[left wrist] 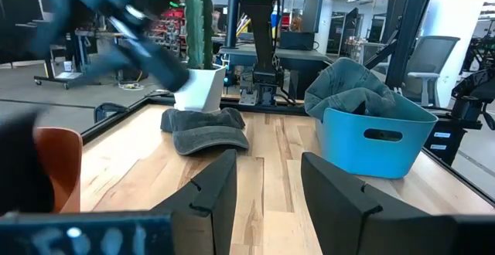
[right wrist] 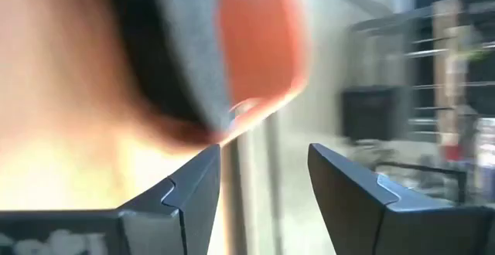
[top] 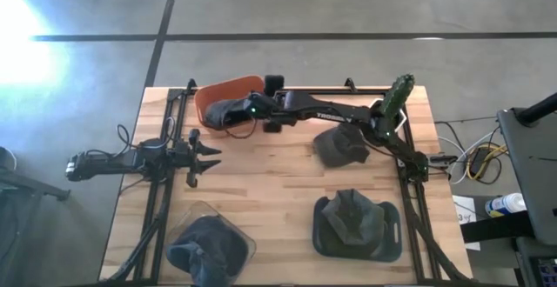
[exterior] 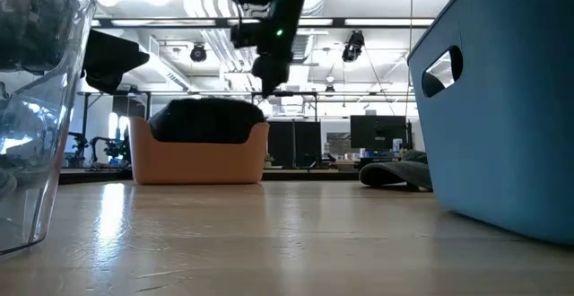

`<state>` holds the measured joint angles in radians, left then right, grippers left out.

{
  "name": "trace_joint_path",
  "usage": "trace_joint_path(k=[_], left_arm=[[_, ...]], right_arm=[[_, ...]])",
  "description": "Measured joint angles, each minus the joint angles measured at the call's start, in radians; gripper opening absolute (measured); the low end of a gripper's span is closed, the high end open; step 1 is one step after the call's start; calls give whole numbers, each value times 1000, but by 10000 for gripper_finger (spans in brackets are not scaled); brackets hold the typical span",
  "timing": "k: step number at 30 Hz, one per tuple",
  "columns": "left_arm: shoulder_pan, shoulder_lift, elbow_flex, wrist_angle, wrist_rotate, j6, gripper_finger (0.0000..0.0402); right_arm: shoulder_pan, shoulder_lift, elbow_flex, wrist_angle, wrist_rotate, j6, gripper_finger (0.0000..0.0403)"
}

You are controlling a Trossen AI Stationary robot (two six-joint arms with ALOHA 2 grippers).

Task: Pick & Place hat
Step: Put the left black cap into the orange bin, then put the black cap into the orange bin

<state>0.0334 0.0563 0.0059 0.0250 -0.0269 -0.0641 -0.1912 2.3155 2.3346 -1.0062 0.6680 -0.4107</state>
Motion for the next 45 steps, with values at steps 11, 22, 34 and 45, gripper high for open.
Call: trace_joint_path(k=[11,22,34,45], left_arm=[[0,0,0,0,0,0,140],[0,0,0,0,0,0,140],[0,0,0,0,0,0,140],[0,0,0,0,0,0,140]], right_arm=[[2,-53,-14,-566,-327,490,192],[16,-89,-283,-558,-507,663,192],[8,-280,-704,-558,-341,925,192],[1,-499,-1049,-401,-439,1035,192]])
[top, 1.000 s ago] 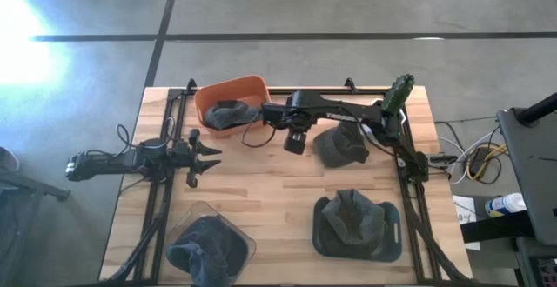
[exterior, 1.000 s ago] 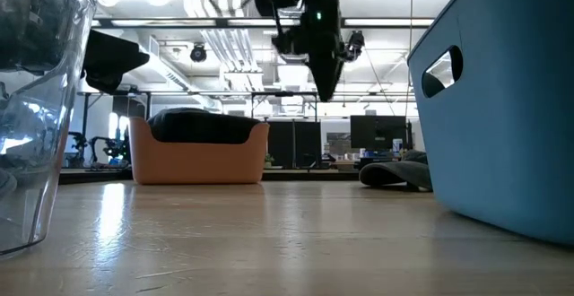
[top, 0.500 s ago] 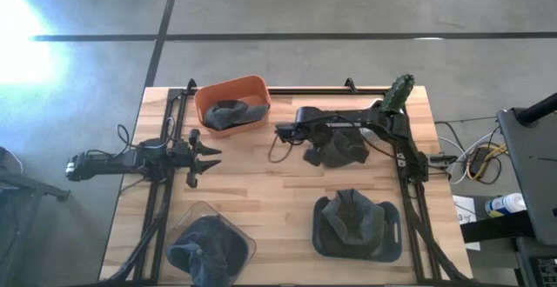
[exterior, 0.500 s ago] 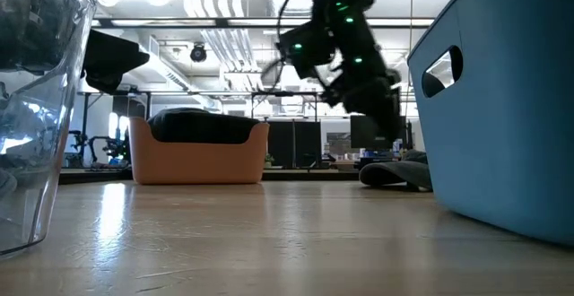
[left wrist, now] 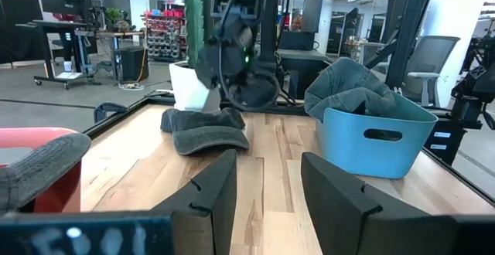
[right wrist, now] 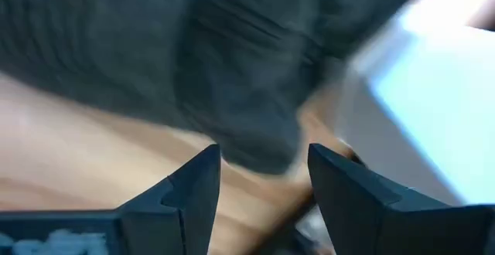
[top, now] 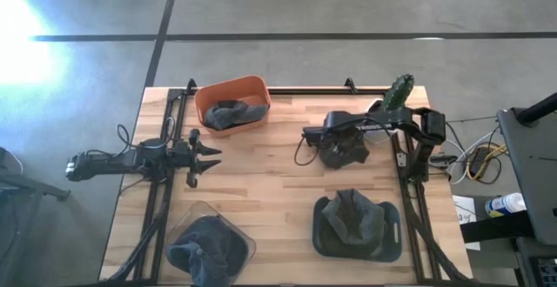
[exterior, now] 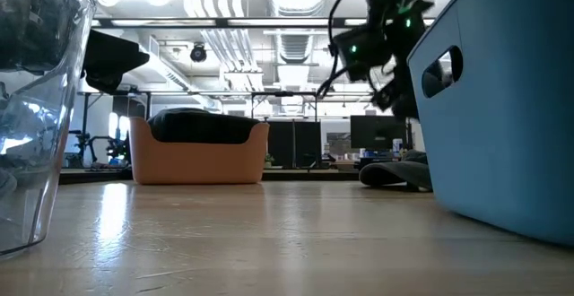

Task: Pick & Place hat
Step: Put the black cap into the orange bin

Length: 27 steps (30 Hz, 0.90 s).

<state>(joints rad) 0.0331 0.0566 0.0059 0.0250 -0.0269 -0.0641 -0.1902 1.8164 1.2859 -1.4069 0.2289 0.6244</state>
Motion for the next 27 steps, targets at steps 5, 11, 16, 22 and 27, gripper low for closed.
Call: trace_joint_path(k=[5,11,16,22,27], left_arm=[[0,0,0,0,0,0,140],[0,0,0,0,0,0,140],[0,0,0,0,0,0,140],[0,0,0,0,0,0,140],[0,0,0,0,0,0,140]], right_arm=[[-4,10,-95,282,-136,-37,192],[-5,31,-89,582,-287,-68,192],[-5,22,-18,712,-360,-99,192],[-28,4,101,771,-335,-110,192],[-43,25,188,770,-68,-311,192]])
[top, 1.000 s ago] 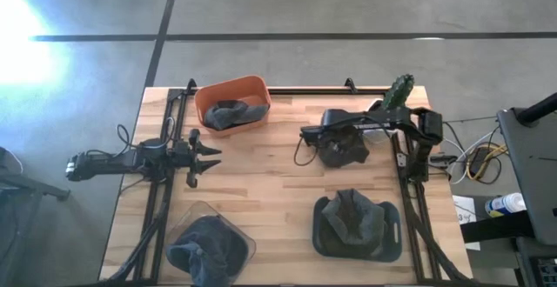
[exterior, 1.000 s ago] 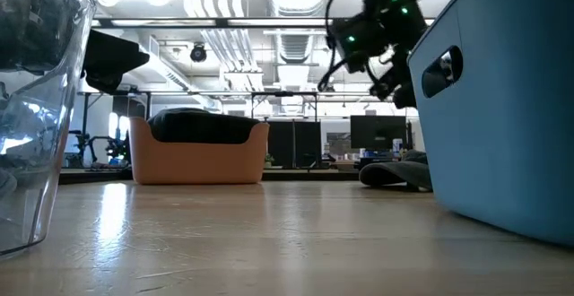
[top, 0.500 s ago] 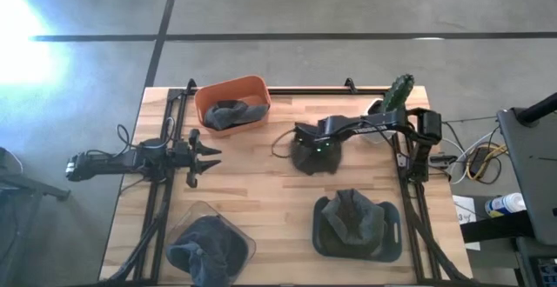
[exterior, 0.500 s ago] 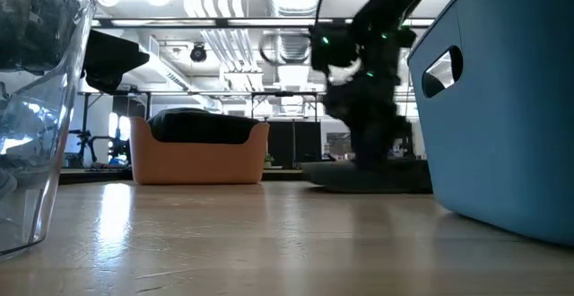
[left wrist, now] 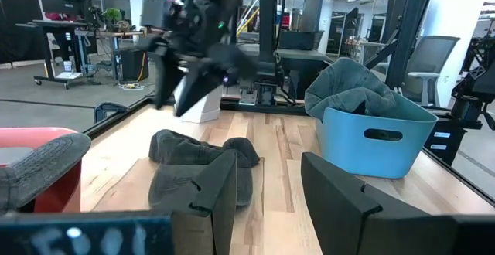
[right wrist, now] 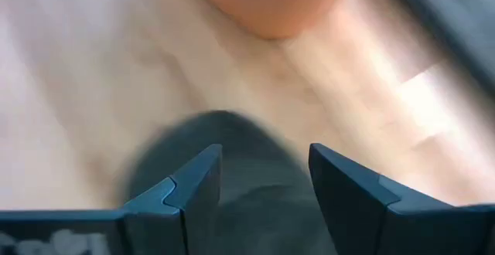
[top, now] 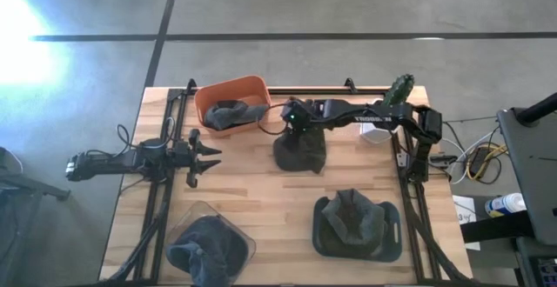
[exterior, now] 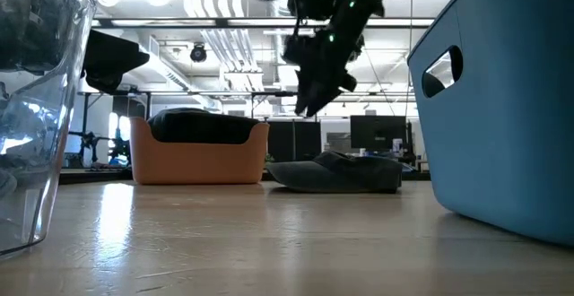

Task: Pick & Place hat
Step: Put the black cap into the orange bin

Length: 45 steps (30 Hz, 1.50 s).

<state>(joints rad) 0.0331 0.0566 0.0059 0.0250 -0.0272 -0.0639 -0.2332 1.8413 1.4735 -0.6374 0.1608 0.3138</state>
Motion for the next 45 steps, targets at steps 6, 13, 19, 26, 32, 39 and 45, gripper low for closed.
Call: trace_joint_path(k=[6,13,19,26,32,39,45], left_arm=[[0,0,0,0,0,0,140],[0,0,0,0,0,0,140],[0,0,0,0,0,0,140],[0,0,0,0,0,0,140],[0,0,0,0,0,0,140],[0,0,0,0,0,0,140],[0,0,0,0,0,0,140]], right_arm=[[-53,77,64,-113,30,-400,192],[-99,139,110,-292,-1,-506,192],[-115,165,119,-320,-311,-335,192],[39,170,193,-294,-317,-378,192],[143,179,222,-113,-80,-333,192],[191,219,208,39,-86,-327,192],[180,363,291,-6,-79,-156,192]])
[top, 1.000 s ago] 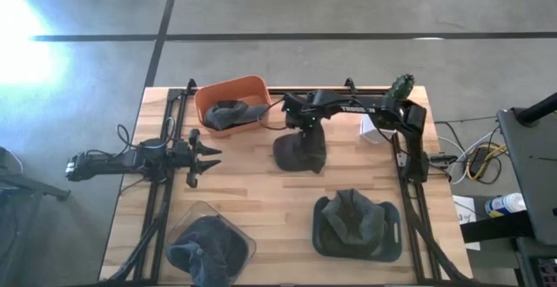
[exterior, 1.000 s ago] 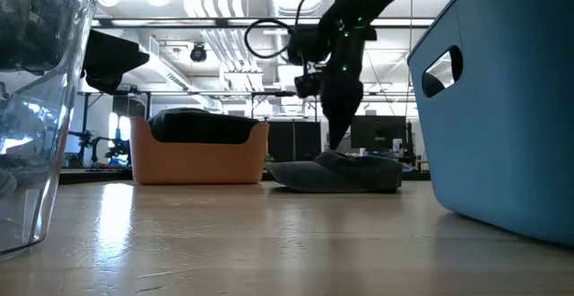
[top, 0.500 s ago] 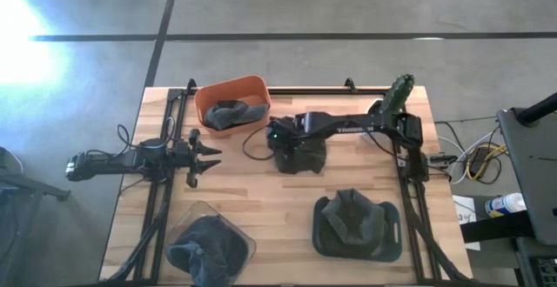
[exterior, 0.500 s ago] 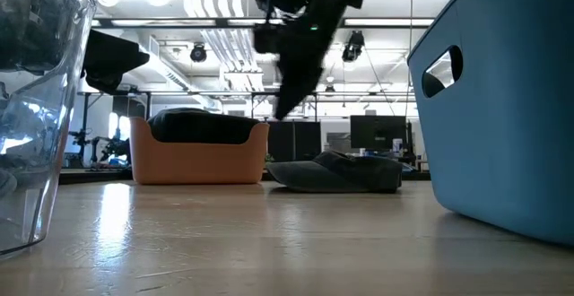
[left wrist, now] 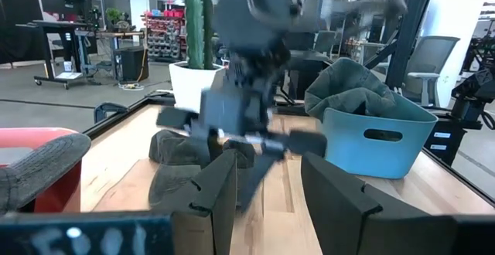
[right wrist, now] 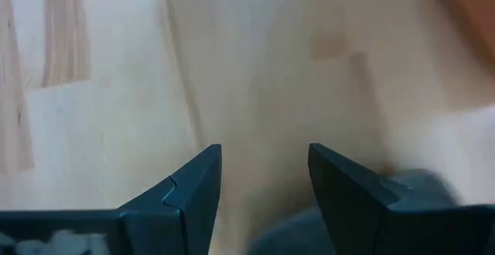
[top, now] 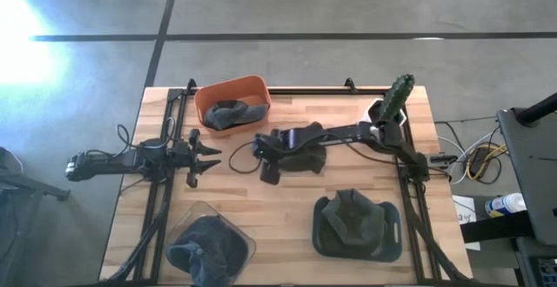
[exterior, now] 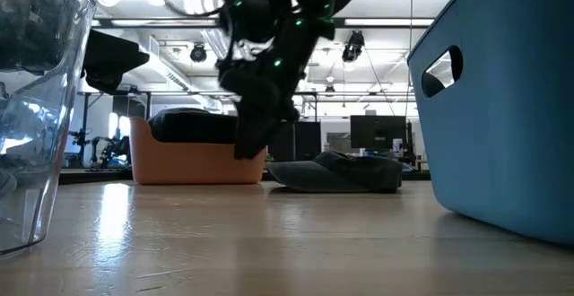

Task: Pick & Place hat
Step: Put the black cap into the orange bin

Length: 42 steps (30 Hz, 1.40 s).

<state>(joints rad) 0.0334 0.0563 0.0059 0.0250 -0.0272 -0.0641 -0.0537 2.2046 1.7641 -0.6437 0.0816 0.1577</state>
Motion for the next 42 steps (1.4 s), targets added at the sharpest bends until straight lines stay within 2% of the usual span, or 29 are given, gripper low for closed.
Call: trace_joint_path(k=[9,15,19,24,29,31,34,35,42], left_arm=[[0,1,0,0,0,0,140],[0,0,0,0,0,0,140],[0,2,0,0,0,0,140],[0,2,0,0,0,0,140],[0,2,0,0,0,0,140],[0,2,0,0,0,0,140],[0,2,0,0,0,0,140],[0,3,0,0,0,0,140],[0,3,0,0,0,0,140]], right_arm=[[3,217,321,-311,10,-6,192],[1,310,481,-595,161,-1,192],[0,311,524,-730,267,35,192],[-2,285,517,-819,319,94,192],[-11,270,516,-930,416,161,192],[-16,255,514,-919,331,123,192],[-30,243,536,-861,108,-31,192],[-35,242,542,-836,75,-91,192],[-50,242,572,-735,50,-595,192]])
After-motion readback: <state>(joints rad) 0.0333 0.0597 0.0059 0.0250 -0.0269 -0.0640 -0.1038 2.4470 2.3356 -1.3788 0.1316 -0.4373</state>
